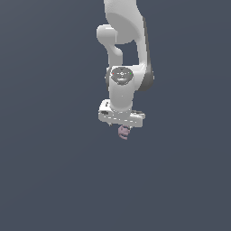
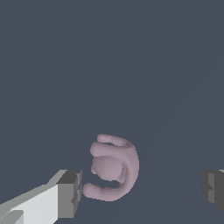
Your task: Pick up the object and move it to a goal position.
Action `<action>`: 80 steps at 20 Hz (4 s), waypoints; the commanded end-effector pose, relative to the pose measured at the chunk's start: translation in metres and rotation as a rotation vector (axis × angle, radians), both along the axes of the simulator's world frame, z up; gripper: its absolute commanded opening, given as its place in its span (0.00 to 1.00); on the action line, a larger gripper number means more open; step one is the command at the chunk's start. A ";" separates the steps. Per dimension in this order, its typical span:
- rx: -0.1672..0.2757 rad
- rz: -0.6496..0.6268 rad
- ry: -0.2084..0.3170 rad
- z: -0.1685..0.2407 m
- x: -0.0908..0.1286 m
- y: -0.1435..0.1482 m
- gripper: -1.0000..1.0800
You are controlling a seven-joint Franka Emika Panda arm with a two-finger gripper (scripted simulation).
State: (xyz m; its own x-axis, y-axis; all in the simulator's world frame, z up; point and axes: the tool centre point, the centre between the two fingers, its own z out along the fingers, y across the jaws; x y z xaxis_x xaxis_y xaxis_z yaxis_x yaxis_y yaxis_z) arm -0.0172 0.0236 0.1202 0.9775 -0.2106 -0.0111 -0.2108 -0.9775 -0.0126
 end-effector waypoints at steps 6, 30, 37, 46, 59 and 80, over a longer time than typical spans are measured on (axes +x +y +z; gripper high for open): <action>-0.010 -0.122 -0.004 -0.020 -0.013 0.016 0.96; -0.015 -0.187 -0.007 -0.071 -0.022 0.024 0.96; -0.015 -0.188 -0.007 -0.081 -0.021 0.024 0.00; -0.015 -0.188 -0.007 -0.081 -0.021 0.024 0.00; -0.015 -0.188 -0.007 -0.048 -0.031 0.018 0.00; -0.014 -0.189 -0.007 0.139 -0.084 -0.018 0.00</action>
State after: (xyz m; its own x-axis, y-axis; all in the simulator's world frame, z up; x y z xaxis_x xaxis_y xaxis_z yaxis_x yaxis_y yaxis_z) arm -0.0959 0.0090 0.2423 0.9207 -0.3903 -0.0002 -0.3903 -0.9207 -0.0012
